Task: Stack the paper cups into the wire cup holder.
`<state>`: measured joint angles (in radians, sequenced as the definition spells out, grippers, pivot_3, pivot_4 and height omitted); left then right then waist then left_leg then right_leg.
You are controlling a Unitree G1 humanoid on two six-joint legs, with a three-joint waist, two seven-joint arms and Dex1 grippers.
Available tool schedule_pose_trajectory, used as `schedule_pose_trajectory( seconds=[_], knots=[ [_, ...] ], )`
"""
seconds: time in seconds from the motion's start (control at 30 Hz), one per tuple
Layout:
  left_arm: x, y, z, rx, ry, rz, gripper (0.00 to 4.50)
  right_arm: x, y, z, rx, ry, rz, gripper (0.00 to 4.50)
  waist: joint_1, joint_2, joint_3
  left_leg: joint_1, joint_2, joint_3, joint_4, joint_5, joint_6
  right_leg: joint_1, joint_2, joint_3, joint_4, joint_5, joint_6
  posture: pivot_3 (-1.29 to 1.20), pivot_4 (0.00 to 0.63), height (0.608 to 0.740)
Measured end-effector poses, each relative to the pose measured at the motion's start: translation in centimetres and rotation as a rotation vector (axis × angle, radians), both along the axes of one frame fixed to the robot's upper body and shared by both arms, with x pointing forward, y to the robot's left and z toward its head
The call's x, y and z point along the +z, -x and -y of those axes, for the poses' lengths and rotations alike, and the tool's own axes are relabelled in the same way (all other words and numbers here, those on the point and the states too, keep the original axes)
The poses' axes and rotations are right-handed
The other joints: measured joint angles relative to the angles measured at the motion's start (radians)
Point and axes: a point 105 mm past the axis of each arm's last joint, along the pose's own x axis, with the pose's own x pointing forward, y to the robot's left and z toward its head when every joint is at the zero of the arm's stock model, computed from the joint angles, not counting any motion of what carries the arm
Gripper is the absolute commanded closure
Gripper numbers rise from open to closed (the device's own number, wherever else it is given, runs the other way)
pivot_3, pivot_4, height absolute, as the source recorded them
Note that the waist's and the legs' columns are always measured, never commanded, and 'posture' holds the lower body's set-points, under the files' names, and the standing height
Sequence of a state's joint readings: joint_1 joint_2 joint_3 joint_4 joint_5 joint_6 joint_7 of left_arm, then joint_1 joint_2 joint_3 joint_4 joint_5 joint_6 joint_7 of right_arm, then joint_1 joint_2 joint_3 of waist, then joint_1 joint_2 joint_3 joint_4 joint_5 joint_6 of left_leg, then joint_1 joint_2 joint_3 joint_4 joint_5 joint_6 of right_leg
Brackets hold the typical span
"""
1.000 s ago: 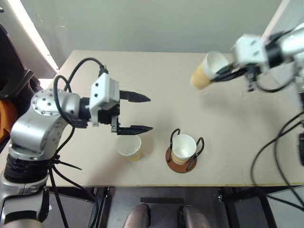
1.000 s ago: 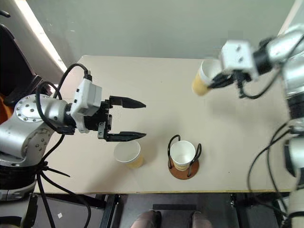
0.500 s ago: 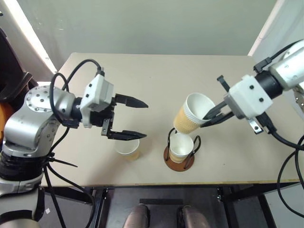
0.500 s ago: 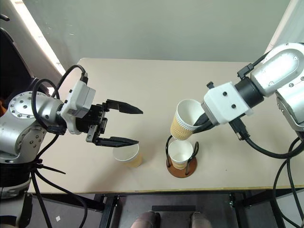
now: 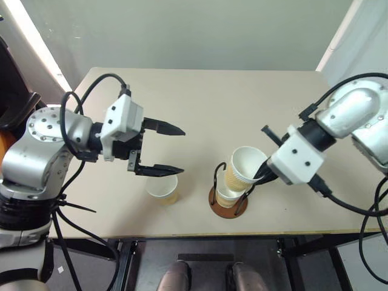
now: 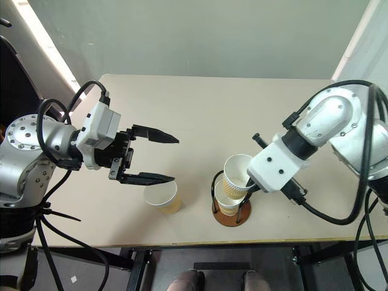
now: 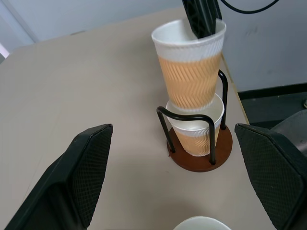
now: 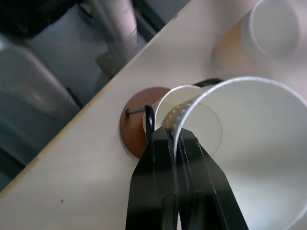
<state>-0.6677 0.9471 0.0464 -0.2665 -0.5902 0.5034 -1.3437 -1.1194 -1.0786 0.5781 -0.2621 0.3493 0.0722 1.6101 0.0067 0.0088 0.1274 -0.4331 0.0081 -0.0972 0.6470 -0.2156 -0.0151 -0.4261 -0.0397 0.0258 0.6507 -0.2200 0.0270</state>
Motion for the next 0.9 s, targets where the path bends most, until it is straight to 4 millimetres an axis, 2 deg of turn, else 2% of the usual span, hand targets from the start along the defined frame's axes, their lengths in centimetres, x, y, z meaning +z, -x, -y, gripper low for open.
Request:
schedule_pose_trajectory(
  seconds=[0.27,0.37,0.53,0.7,0.83,0.9],
  knots=[
    [-0.4,-0.1,-0.1,0.015,-0.002,-0.009,0.13,0.2,-0.4,-1.4,0.056,-0.020,0.036,4.46,0.000,0.000,0.000,0.000,0.000,0.000,0.000,0.000,0.000,0.000,0.000,0.000,0.000,0.000,0.000,0.00,0.150,0.740],
    [-0.5,-0.2,-0.1,0.024,-0.004,-0.007,0.13,0.3,-0.6,-1.4,0.052,-0.016,0.051,3.85,0.000,0.000,0.000,0.000,0.000,0.000,0.000,0.000,0.000,0.000,0.000,0.000,0.000,0.000,0.000,0.00,0.150,0.740],
    [-0.7,-0.3,-0.1,0.026,-0.012,-0.005,0.13,-0.2,-0.3,-1.4,0.070,0.009,0.011,2.08,0.000,0.000,0.000,0.000,0.000,0.000,0.000,0.000,0.000,0.000,0.000,0.000,0.000,0.000,-0.001,0.00,0.150,0.740],
    [-0.9,-0.4,0.2,0.018,-0.018,-0.001,0.13,0.3,-0.5,-1.4,0.071,0.005,0.015,0.33,0.000,0.000,0.000,0.000,0.000,0.000,0.000,0.000,0.000,0.000,0.000,0.000,0.000,0.000,-0.001,0.00,0.150,0.740],
    [-1.0,-0.6,0.1,0.019,-0.039,0.004,0.13,0.7,-1.1,-1.4,0.025,-0.036,-0.016,0.33,0.000,0.000,0.000,0.000,0.000,0.000,0.000,0.000,0.000,0.000,0.000,0.000,0.000,0.000,-0.001,0.00,0.150,0.740],
    [-1.4,-1.1,-0.4,0.036,-0.094,0.011,0.13,2.0,-1.7,-1.3,-0.033,-0.116,-0.034,0.33,0.000,0.000,0.000,-0.001,0.000,0.000,0.000,0.000,0.000,-0.001,0.000,0.000,0.000,0.000,-0.001,0.00,0.150,0.740]
  ],
)
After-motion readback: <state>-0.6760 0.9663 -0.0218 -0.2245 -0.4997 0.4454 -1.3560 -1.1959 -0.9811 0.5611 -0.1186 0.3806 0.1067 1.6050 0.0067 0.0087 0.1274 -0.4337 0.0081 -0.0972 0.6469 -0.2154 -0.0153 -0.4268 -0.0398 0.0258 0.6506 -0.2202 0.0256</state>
